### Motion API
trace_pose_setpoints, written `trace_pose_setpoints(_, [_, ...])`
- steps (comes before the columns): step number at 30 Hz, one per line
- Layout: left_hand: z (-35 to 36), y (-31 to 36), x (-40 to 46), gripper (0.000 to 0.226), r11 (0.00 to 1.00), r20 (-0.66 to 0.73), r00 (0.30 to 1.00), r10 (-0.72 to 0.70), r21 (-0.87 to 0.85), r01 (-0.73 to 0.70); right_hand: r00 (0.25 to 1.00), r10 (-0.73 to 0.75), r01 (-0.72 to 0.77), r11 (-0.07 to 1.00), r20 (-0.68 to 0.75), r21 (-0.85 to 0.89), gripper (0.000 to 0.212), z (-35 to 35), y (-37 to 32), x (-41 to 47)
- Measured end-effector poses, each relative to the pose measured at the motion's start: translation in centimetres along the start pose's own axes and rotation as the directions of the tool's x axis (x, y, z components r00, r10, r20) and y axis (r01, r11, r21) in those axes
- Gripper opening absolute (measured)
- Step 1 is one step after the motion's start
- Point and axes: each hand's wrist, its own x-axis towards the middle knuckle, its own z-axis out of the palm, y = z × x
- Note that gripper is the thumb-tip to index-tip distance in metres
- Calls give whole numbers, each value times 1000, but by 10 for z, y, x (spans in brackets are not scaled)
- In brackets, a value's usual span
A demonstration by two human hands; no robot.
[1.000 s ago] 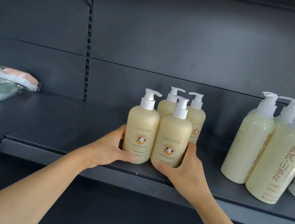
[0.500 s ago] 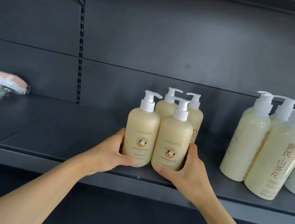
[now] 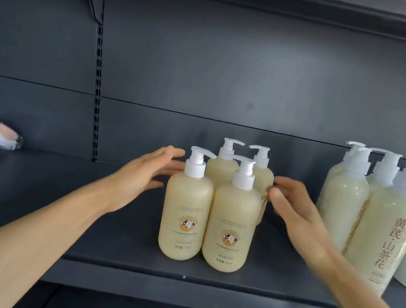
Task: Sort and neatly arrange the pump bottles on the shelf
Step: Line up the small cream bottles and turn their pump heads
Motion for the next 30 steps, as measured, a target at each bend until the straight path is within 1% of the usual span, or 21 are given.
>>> trace_pose_setpoints(2, [-6,17,18,45,998,-52,999,7,62,-3,999,-29,26,997,-42,-73,35,-7,-10,20])
trace_pose_setpoints(4, [-7,35,38,34,991,-65,998,7,135,1,996,-68,56,978,-53,-203,35,-14,-19,45])
trace_pose_setpoints(6, [-5,51,59,31,973,-30,1000,8,233,-1,997,-72,57,939,-32,-340,36,-19,-26,69])
trace_pose_setpoints(8, [-1,61,79,33,941,18,1000,-8,340,1,999,-45,39,901,-4,-432,37,-20,-33,91])
trace_pose_setpoints(12, [10,72,117,38,866,100,994,-50,501,-7,998,20,13,842,56,-539,39,-20,-42,123])
trace_pose_setpoints(14, [16,73,131,33,829,139,988,-73,559,-17,992,85,-16,816,93,-577,33,-19,-43,133])
trace_pose_setpoints(17, [26,69,143,18,791,187,979,-81,609,-51,983,121,-13,794,137,-607,18,-17,-43,141])
trace_pose_setpoints(19, [29,66,147,13,781,168,984,-56,622,-62,984,113,-4,794,141,-608,13,-16,-42,143])
trace_pose_setpoints(22, [24,65,146,14,780,156,987,-40,622,-67,983,108,2,806,151,-591,12,-15,-45,144])
trace_pose_setpoints(30, [-2,70,122,15,776,210,976,-61,625,-86,966,106,42,834,235,-551,8,-7,-59,135])
